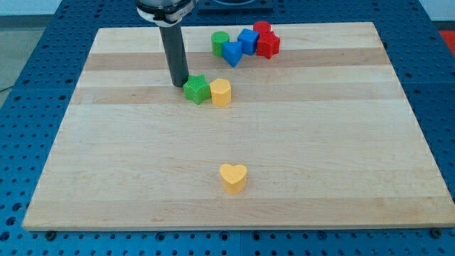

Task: Move the green circle to the top left of green star

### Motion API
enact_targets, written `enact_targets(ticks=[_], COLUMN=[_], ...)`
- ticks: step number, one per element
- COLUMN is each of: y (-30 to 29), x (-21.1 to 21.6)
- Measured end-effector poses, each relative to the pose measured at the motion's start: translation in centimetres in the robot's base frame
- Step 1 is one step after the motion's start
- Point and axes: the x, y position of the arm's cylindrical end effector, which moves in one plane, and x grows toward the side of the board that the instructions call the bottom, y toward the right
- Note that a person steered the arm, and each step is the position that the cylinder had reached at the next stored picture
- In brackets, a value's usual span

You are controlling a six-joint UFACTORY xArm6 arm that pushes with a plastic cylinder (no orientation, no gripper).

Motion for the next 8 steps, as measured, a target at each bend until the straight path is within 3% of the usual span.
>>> enact_targets(ticks=[1, 2, 3, 4, 5, 7, 8], y=[-4.7, -5.1, -0.3, 7.4, 10.8, 5.1, 3.5], x=[-3.2, -9.1, -13.9, -15.7, -14.8, -8.2, -7.8])
